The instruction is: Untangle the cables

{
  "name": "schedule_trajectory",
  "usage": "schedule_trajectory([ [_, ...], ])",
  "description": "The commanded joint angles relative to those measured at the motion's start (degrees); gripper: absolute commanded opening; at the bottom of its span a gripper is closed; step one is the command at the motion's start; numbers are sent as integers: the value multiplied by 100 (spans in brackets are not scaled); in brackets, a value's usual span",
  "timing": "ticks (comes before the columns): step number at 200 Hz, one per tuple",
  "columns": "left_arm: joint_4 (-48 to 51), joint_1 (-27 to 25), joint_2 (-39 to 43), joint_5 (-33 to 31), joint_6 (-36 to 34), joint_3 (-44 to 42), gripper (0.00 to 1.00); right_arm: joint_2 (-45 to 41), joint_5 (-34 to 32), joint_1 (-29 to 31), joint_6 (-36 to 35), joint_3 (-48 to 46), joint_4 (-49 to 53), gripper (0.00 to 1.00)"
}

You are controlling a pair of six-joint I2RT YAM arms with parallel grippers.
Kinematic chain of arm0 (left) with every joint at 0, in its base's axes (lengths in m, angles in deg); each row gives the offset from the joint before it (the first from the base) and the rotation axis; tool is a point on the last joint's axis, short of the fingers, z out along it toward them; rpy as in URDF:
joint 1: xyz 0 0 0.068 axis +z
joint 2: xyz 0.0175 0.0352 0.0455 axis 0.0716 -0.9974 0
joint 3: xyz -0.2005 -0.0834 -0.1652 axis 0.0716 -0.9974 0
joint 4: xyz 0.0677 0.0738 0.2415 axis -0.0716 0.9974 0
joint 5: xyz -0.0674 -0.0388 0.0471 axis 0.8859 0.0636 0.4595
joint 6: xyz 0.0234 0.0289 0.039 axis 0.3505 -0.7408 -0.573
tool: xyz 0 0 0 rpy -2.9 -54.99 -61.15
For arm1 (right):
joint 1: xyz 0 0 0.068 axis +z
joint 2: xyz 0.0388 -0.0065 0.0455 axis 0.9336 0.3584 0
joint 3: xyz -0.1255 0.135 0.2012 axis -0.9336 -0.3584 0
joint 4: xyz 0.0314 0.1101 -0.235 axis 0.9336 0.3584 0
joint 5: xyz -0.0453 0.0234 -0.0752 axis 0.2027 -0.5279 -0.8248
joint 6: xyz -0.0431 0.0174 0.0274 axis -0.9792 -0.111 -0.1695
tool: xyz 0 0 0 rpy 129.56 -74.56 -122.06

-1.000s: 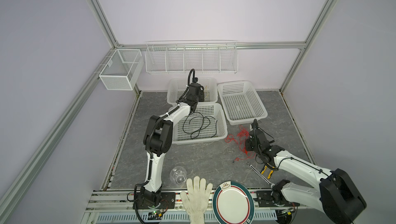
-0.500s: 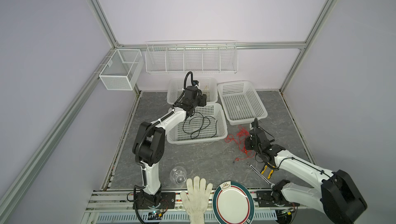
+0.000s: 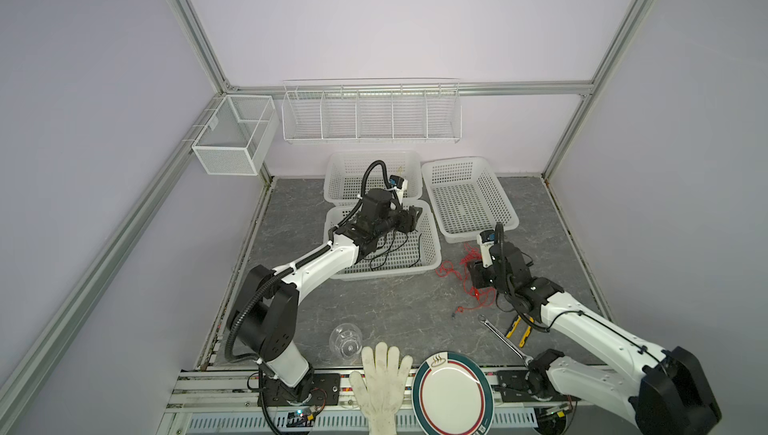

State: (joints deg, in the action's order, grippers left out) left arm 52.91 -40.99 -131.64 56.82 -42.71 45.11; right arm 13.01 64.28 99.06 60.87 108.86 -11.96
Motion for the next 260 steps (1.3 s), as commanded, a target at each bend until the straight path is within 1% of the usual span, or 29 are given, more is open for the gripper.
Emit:
schedule_trajectory([
  [1,-378,-35,302,428,143,-314,68,320,628,39,-121,26,-327,42],
  [32,-650,-65,669,776,305,-781,69,830,884,56,-67,106,-678,42],
  [66,-870,-73,922,1202,497,-1148,69,1393,995,74,-64,326,-792,42],
  [89,-931,-83,1006,1225,569,-1268,69,1704,977,90,-49,426,-831,41],
  [118,-846,-82,1092,1124,558,-1299,69,1855,955,118,-36,460,-759,21],
  [144,-858,-84,1151,1034,519,-1329,69,1732,865,188,-71,425,-622,11],
  [158,-882,-89,1173,971,519,-1352,69,1618,770,226,-111,434,-454,8],
  [213,-863,-89,1265,899,527,-1428,69,582,551,306,-169,399,240,6],
  [235,-894,-89,1326,874,532,-1481,69,120,531,307,-126,398,326,6],
  [260,-933,-87,1380,842,529,-1519,70,-306,319,304,-116,484,328,6],
])
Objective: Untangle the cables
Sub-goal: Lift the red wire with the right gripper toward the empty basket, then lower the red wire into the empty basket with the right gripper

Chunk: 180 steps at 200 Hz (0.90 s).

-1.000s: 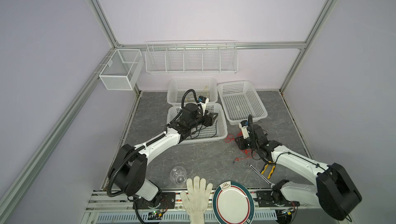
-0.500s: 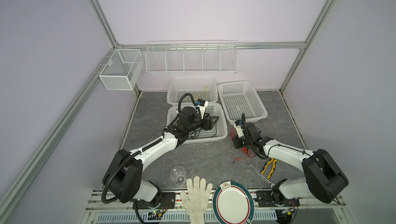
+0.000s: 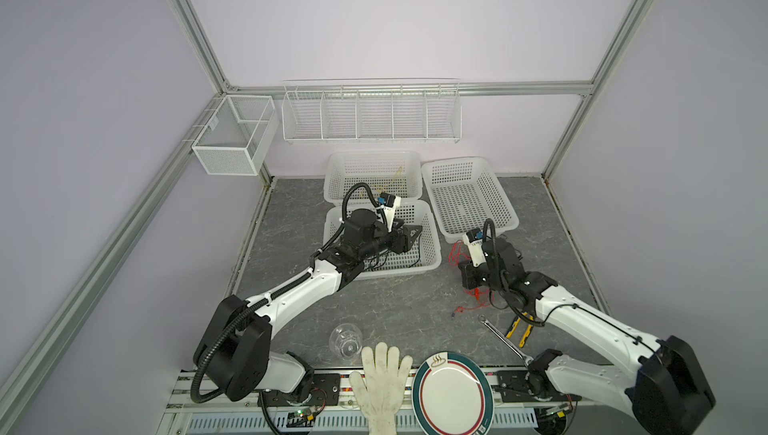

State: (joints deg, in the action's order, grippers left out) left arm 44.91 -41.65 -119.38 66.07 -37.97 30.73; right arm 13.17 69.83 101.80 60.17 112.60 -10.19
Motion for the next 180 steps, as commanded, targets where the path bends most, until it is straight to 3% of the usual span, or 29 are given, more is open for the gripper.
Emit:
schedule_trajectory([
  [1,-133,-23,158,-80,54,-77,70,-343,-248,33,-55,119,135,6],
  [42,-81,-25,197,-81,14,-94,70,-442,-185,29,-183,441,-273,6],
  [117,125,-21,357,-165,-52,-164,70,733,-589,-124,-404,1516,-737,6],
  [180,207,-23,375,-253,-92,-174,70,741,-88,-185,-495,2022,-1016,6],
])
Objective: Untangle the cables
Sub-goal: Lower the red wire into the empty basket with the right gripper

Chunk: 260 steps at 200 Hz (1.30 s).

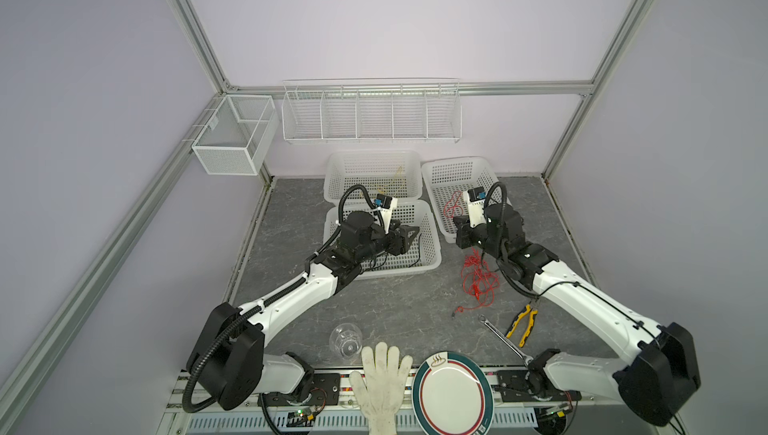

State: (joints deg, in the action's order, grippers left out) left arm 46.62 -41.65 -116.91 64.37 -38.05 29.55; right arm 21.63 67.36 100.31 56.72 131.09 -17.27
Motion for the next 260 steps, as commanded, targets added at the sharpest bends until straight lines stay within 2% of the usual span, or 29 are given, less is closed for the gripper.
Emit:
schedule_trajectory([
  [1,38,-24,127,-83,-81,-54,70,-109,159,-37,-149,177,-308,6],
  [57,18,-25,34,-66,-44,-43,70,-630,579,-72,-88,198,-103,6],
  [90,-61,-25,-19,-20,34,-41,70,-650,92,-101,-224,127,-13,6],
  [107,-93,-25,-18,34,83,-42,70,-351,-200,-230,-264,122,2,6],
  [153,-63,-51,77,148,170,-118,70,761,-441,-590,-120,253,-183,7],
  [210,-31,-192,129,128,228,-232,70,2066,-894,-727,198,681,-325,8],
  [242,1,-236,64,145,239,-217,70,2740,-968,-776,215,1051,-41,14],
  [260,32,-245,31,136,229,-197,70,2839,-886,-779,235,1071,8,15],
])
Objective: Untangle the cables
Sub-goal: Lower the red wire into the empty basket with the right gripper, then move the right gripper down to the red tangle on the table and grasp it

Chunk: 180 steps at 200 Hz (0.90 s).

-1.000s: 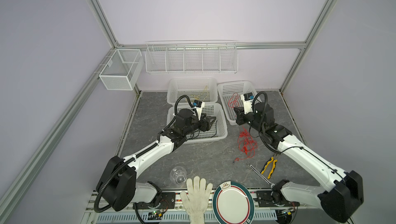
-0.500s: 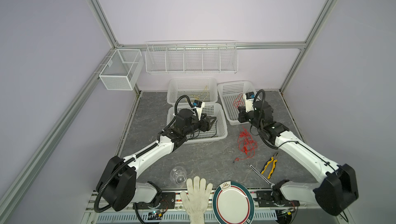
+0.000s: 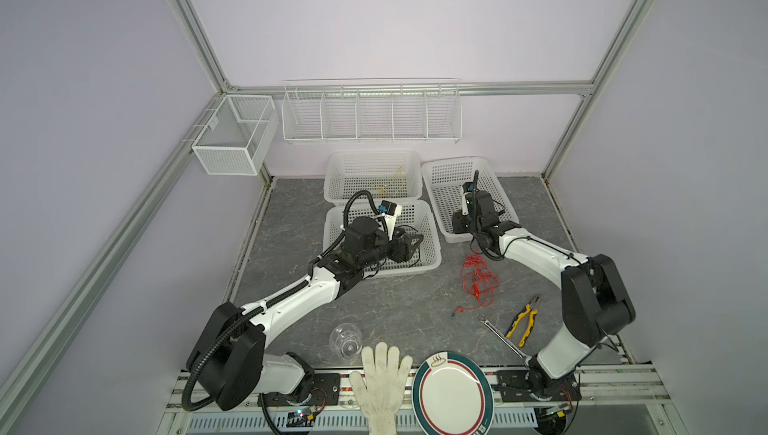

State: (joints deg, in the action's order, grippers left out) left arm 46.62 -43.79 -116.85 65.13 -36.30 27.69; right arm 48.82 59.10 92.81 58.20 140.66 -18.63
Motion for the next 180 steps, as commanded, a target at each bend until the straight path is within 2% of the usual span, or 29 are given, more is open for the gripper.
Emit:
schedule_trajectory([
  [1,36,-31,20,60,54,-13,70,121,-56,-28,88,107,135,15],
  [42,76,-57,-124,90,38,79,70,-105,111,-33,72,-136,133,17],
  [84,245,-162,-266,73,-85,232,70,-951,312,-29,97,-737,438,25],
  [112,281,-223,-372,62,-139,307,70,-1638,101,-30,303,-1239,918,36],
  [125,255,-242,-444,61,-148,347,70,-1931,64,-35,424,-1377,1237,45],
  [167,336,-358,-731,2,-222,564,70,-2539,-103,-35,760,-1734,2291,62],
  [180,447,-420,-819,-81,-302,649,70,-2651,-166,-35,887,-1829,2562,64],
])
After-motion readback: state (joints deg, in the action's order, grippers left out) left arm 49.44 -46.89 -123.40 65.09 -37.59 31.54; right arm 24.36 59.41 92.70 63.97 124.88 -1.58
